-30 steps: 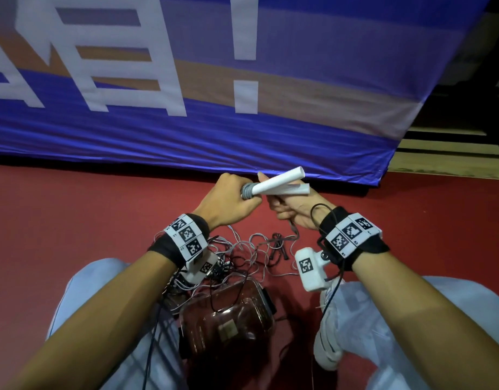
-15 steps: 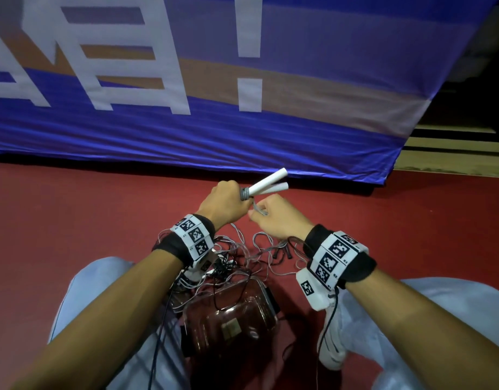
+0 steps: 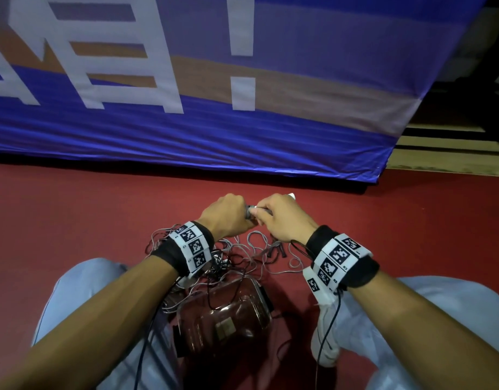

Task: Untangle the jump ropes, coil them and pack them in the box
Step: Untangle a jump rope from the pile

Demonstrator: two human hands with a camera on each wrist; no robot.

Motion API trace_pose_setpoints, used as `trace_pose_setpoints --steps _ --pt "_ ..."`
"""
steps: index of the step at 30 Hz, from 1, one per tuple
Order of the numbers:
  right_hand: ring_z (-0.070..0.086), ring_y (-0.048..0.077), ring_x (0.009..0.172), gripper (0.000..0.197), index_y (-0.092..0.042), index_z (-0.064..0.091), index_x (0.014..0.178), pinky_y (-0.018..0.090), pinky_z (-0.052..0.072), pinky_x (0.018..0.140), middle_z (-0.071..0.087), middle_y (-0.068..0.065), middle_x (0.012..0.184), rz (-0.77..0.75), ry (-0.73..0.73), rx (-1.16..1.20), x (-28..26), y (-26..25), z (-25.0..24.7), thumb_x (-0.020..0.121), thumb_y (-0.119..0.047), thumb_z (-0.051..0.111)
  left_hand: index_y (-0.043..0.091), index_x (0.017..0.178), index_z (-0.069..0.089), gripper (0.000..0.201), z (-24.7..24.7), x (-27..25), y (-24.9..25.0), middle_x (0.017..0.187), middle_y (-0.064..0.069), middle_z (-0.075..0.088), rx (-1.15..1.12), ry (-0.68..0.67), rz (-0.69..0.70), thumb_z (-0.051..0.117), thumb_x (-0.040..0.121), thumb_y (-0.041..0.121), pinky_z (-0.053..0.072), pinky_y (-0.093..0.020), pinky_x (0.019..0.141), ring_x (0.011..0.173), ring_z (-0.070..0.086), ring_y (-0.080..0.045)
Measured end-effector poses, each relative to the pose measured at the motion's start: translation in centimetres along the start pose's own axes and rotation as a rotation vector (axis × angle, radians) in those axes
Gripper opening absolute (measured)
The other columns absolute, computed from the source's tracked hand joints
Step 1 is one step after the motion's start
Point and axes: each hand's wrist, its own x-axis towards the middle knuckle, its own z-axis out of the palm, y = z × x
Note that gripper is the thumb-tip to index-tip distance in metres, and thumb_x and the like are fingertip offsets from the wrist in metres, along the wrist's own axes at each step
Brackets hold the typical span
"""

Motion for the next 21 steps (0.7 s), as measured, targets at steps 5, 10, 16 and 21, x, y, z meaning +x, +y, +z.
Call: trace_pose_setpoints --steps 5,10,16,21 --pt "0.057 0.023 0.057 0.046 -0.017 0.062 0.066 0.031 0.039 0.054 0.059 -0.001 0.062 -0.025 0.026 -0.239 -0.3 -0.4 -0.9 0.101 -0.047 0.059 0.014 0.065 0.047 0.053 -0.2 0.0 0.3 0.063 -0.001 0.047 0.14 0.037 0.071 0.064 0.085 0.06 0.043 -0.034 0.057 0.061 0.055 -0.03" --pt "0.06 0.026 0.064 0.052 -0.015 0.063 0.067 0.034 0.045 0.06 0.06 0.003 0.066 -0.064 0.024 -0.369 -0.3 -0.8 -1.9 0.093 -0.061 0.064 0.011 0.076 0.056 0.042 -0.7 0.4 0.4 0.075 -0.01 0.058 0.323 0.071 0.156 0.056 0.093 0.049 0.041 -0.035 0.06 0.077 0.066 -0.036" --pt "0.051 0.02 0.052 0.069 -0.01 0.057 0.059 0.031 0.044 0.052 0.054 -0.001 0.053 0.042 0.043 -0.282 0.3 0.2 -3.9 0.06 -0.075 0.082 0.01 0.087 0.068 0.054 -1.4 0.6 0.1 0.085 -0.014 0.069 0.46 0.016 0.301 0.057 0.09 0.063 0.042 -0.034 0.061 0.079 0.067 -0.037" --pt "0.062 0.018 0.062 0.051 -0.021 0.072 0.066 0.038 0.052 0.058 0.066 -0.002 0.062 0.029 -0.072 -0.118 0.5 0.9 -3.7 0.065 -0.071 0.082 0.011 0.084 0.068 0.067 -1.8 0.2 -0.1 0.079 -0.012 0.069 0.495 0.021 0.374 0.051 0.086 0.075 0.036 -0.032 0.061 0.073 0.065 -0.036"
